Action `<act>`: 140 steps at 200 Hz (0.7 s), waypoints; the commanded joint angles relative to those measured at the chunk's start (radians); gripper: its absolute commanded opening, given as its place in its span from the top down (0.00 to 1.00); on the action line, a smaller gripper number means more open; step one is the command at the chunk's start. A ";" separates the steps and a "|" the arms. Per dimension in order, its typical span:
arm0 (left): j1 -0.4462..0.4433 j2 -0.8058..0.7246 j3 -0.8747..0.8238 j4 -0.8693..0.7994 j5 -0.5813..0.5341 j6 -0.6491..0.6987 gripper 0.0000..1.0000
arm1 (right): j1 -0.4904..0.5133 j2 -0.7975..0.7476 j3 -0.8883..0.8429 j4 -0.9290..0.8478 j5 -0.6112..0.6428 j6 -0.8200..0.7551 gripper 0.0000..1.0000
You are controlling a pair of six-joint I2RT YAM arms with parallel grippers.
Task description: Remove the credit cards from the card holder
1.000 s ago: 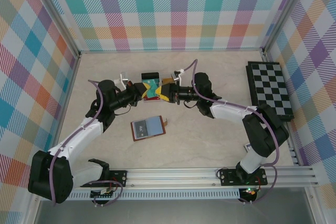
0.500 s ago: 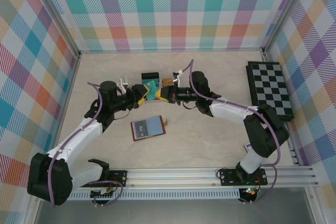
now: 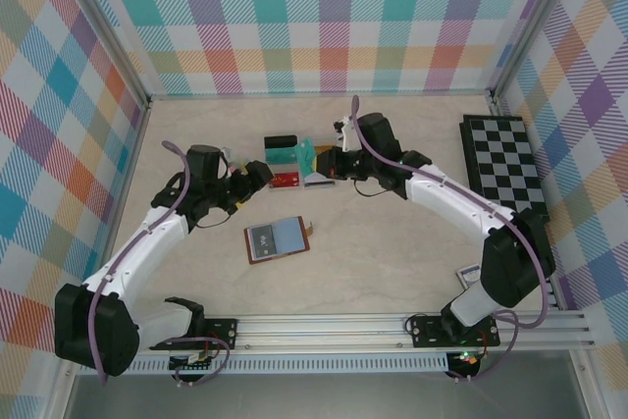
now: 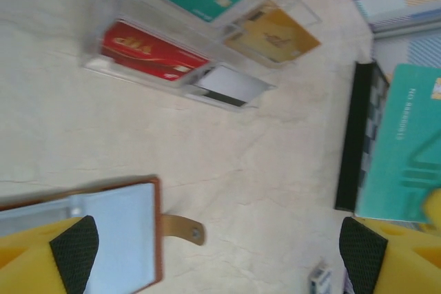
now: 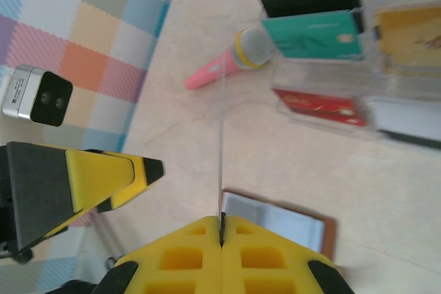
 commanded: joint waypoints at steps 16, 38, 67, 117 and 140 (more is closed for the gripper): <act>0.054 0.013 -0.007 -0.088 -0.069 0.088 0.06 | -0.005 0.022 0.127 -0.192 0.150 -0.237 1.00; 0.071 0.014 -0.040 -0.096 -0.086 0.099 0.05 | -0.005 0.063 0.201 -0.225 0.164 -0.320 1.00; 0.081 0.002 -0.080 -0.108 -0.106 0.112 0.03 | -0.005 0.116 0.290 -0.235 0.110 -0.471 1.00; 0.087 -0.010 -0.096 -0.161 -0.142 0.157 0.00 | -0.005 0.271 0.519 -0.328 0.052 -0.732 1.00; 0.090 -0.009 -0.091 -0.187 -0.146 0.172 0.00 | -0.006 0.364 0.635 -0.392 0.012 -0.857 1.00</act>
